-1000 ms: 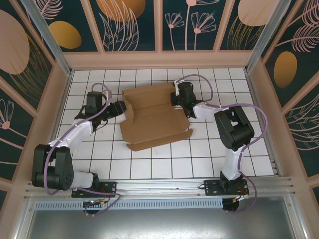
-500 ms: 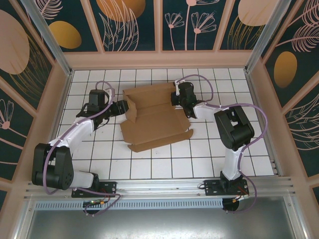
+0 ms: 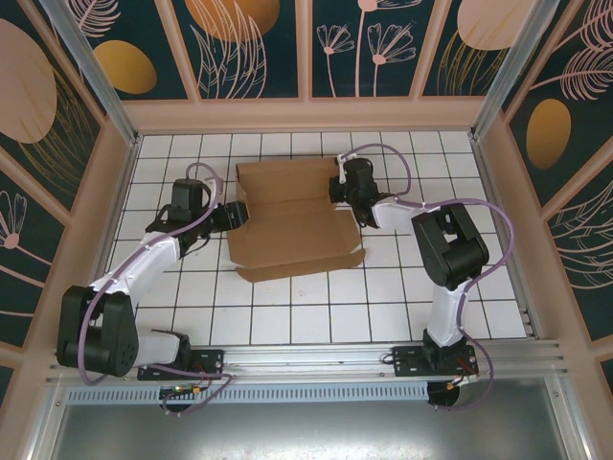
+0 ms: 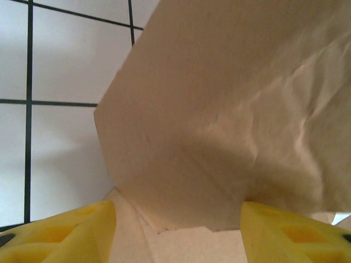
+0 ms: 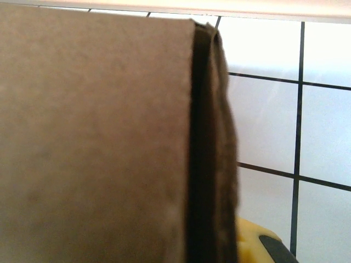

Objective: Fold the paper box

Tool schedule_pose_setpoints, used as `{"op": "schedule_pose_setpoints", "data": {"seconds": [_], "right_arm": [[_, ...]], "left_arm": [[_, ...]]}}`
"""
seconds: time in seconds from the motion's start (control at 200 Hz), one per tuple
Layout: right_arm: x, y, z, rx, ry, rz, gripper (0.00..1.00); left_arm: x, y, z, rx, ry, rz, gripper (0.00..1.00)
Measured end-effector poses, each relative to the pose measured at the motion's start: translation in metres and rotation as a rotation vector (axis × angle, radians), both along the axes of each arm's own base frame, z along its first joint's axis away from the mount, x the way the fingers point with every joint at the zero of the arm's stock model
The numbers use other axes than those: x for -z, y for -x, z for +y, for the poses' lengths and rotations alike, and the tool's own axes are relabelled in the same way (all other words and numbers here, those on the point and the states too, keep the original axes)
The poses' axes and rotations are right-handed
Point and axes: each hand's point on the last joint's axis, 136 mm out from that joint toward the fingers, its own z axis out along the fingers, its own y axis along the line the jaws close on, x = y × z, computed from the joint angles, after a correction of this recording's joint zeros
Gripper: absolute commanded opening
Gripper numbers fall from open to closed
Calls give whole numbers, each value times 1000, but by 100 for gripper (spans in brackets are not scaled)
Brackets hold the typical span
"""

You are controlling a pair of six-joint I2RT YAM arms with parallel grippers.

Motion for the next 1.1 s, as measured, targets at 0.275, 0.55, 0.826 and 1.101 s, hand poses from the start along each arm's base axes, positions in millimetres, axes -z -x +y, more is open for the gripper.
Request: {"op": "schedule_pose_setpoints", "data": {"seconds": [0.275,0.55,0.826,1.101], "right_arm": [[0,-1,0,4,-9,-3,0],[0,0,1,2,-15,-17,0],[1,0,1,4,-16,-22,0],[0,1,2,2,-16,-23,0]], "left_arm": [[3,-3,7,-13,-52,-7,61],[-1,-28,18,-62,-128,-37,68],[0,-41,13,-49,-118,-63,76],[-2,-48,7,-31,-102,-95,78]]}}
